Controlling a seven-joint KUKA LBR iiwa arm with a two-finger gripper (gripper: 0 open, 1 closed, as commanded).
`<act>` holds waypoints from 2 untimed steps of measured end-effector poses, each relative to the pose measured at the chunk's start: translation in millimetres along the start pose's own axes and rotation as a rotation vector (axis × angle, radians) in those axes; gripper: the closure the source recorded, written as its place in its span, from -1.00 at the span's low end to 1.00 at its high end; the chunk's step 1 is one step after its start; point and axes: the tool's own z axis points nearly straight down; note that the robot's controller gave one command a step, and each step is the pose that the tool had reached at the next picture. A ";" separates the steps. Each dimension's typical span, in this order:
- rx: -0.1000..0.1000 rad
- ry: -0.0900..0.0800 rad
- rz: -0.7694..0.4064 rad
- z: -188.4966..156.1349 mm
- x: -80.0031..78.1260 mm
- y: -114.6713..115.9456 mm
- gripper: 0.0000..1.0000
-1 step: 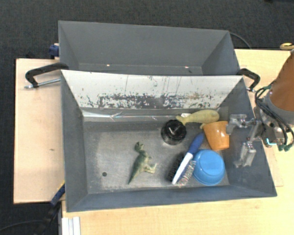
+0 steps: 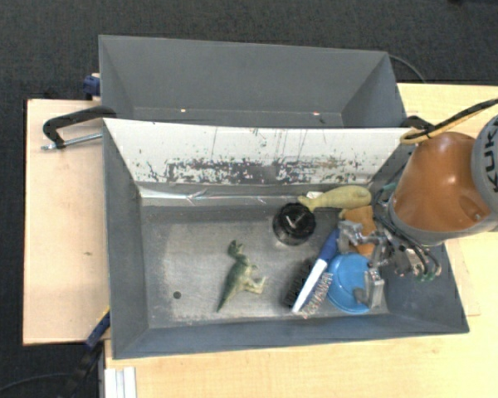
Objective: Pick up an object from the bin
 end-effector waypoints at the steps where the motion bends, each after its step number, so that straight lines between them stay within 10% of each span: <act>1: 0.001 -0.001 -0.001 -4.3 -1.1 -0.3 1.00; 2: 0.002 -0.006 -0.220 -175.6 -3.4 -16.4 1.00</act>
Offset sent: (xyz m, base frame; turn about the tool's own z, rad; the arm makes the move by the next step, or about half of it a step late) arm 0.0000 0.0000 0.0000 0.0000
